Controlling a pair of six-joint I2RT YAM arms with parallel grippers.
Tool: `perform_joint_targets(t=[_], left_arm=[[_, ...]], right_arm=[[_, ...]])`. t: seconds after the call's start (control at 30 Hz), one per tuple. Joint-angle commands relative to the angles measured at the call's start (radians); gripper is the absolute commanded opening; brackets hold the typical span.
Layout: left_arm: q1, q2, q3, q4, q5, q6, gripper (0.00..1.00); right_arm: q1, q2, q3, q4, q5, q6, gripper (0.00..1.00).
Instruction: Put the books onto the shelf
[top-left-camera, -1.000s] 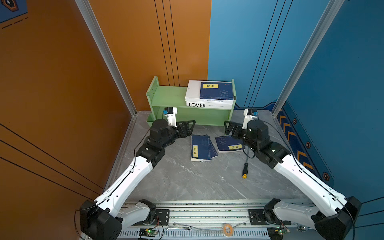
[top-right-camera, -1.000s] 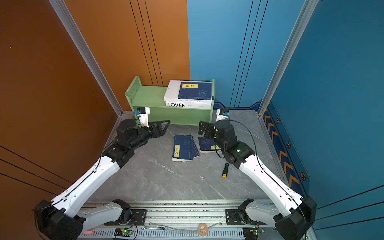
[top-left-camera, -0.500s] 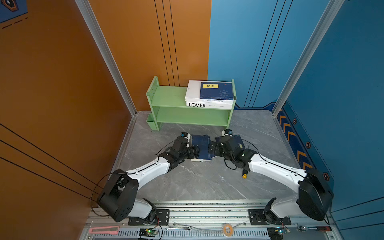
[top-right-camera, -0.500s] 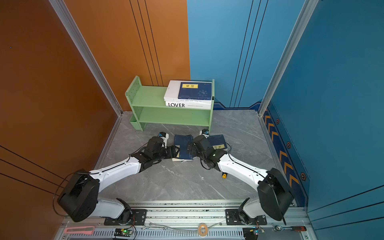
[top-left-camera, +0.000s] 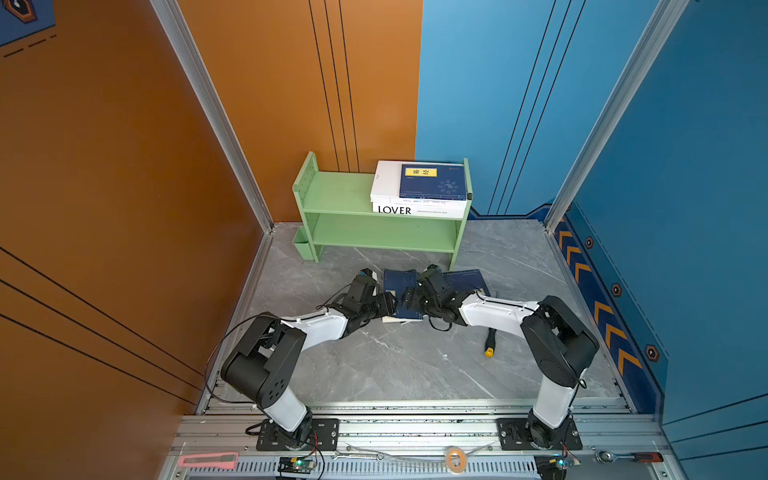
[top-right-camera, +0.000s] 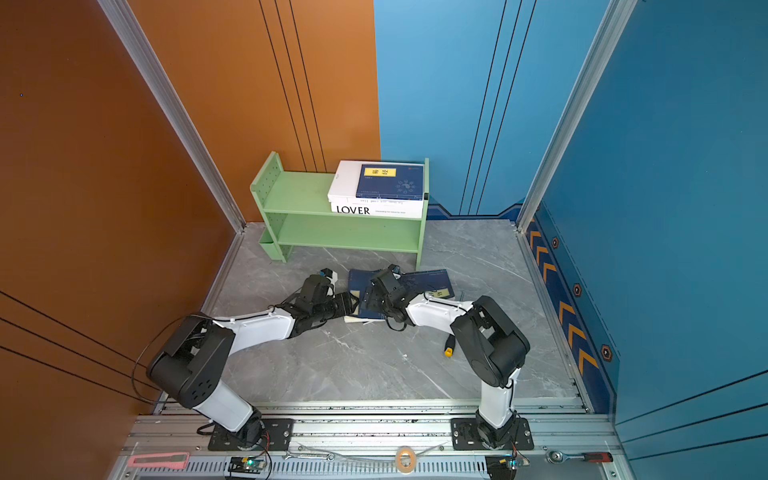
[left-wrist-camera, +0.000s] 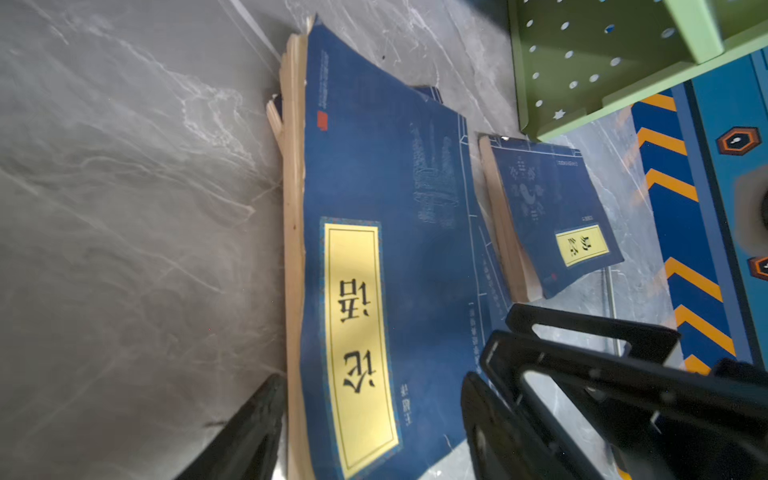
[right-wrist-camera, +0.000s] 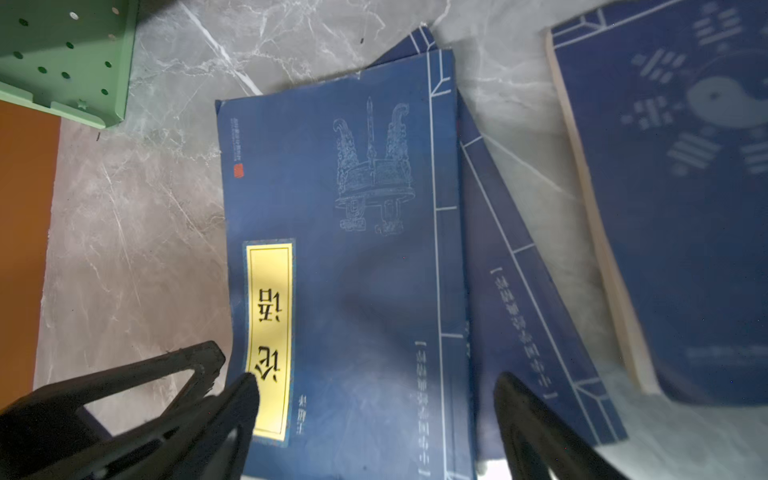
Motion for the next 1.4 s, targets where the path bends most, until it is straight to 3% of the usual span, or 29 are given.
perform_joint_targets(t=[0.0,0.23,0.33,0.5,0.7,0.93,1.1,1.23,1.37], left_arm=[[0.027,0.059,-0.005,0.017,0.018,-0.024,0.65],[0.033,0.127,0.012,0.054,0.04,-0.052,0.56],[0.034,0.138,0.023,0.054,0.046,-0.051,0.55],[0.036,0.156,0.028,0.061,0.071,-0.066,0.53],[0.042,0.152,0.016,0.098,0.101,-0.096,0.52],[0.052,0.098,-0.019,0.151,0.142,-0.118,0.52],[0.064,0.078,-0.046,0.191,0.156,-0.142,0.52],[0.074,0.055,-0.085,0.239,0.161,-0.174,0.52],[0.08,0.017,-0.11,0.239,0.154,-0.168,0.52]], right_arm=[[-0.038,0.034,0.029,0.011,-0.038,0.02,0.88],[-0.042,0.097,0.062,-0.02,-0.073,0.03,0.83],[-0.043,0.117,0.058,0.04,-0.159,0.053,0.81],[-0.055,0.109,-0.002,0.341,-0.36,0.178,0.77],[-0.051,0.081,-0.089,0.692,-0.434,0.35,0.71],[-0.032,0.096,-0.092,0.751,-0.435,0.397,0.57],[-0.018,0.154,-0.092,0.899,-0.455,0.489,0.5],[0.011,0.151,-0.098,0.817,-0.41,0.449,0.47],[0.041,0.108,-0.056,0.497,-0.294,0.28,0.49]])
